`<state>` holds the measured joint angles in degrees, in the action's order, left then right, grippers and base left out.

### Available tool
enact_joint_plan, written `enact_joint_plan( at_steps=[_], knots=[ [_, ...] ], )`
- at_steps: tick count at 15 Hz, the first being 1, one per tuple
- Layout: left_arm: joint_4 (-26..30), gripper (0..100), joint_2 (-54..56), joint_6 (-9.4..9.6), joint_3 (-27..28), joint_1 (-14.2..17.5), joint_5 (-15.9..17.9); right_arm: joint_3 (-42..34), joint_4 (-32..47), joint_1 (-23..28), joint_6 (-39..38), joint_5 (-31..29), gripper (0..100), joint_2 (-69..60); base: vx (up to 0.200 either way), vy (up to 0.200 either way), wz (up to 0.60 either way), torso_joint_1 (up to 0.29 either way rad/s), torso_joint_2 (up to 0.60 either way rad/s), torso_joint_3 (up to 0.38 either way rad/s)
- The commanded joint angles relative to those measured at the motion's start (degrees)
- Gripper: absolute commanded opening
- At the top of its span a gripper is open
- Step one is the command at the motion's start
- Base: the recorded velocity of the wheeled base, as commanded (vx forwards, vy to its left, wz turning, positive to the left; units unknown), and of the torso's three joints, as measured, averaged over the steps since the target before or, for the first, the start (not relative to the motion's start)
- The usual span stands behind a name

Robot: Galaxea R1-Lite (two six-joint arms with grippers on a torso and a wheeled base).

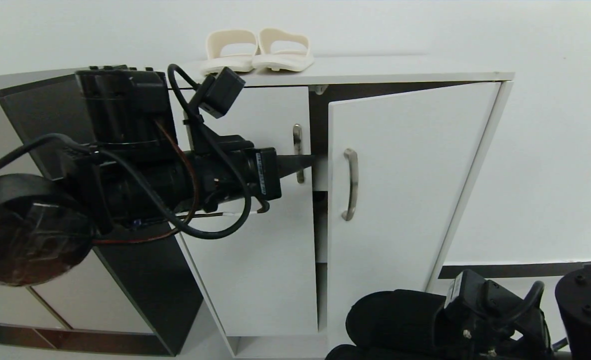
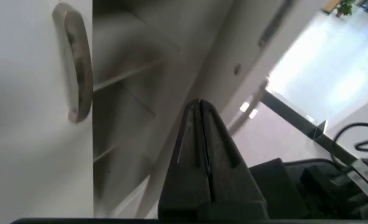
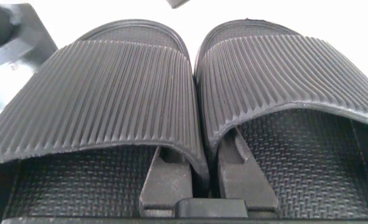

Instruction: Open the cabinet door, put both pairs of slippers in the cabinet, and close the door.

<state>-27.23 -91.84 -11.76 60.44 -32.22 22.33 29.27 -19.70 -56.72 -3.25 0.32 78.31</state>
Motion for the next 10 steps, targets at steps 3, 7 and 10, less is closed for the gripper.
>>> enact_joint_plan(
  at_steps=[3, 7, 10],
  knots=[
    [0.0, 0, -6.9, -2.03, 5.7, 0.3, 0.0, 0.1, 0.0, -0.1, 0.0, -0.4, 0, 0.3, 0.0, 0.0, 0.0, 0.0, 0.0, 0.0],
    [0.0, 0, -7.8, -4.06, 7.9, 0.2, 0.1, 0.0, 0.3, -0.1, 0.0, -0.4, 0, 1.1, 0.0, 0.0, 0.0, 0.0, 0.0, 0.0],
    [0.0, 0, -8.4, -4.06, 8.5, -0.1, 0.1, -0.7, 0.5, -0.1, 0.1, -0.4, 0, 1.3, 0.0, 0.0, 0.0, 0.0, 0.0, 0.0]
  ],
)
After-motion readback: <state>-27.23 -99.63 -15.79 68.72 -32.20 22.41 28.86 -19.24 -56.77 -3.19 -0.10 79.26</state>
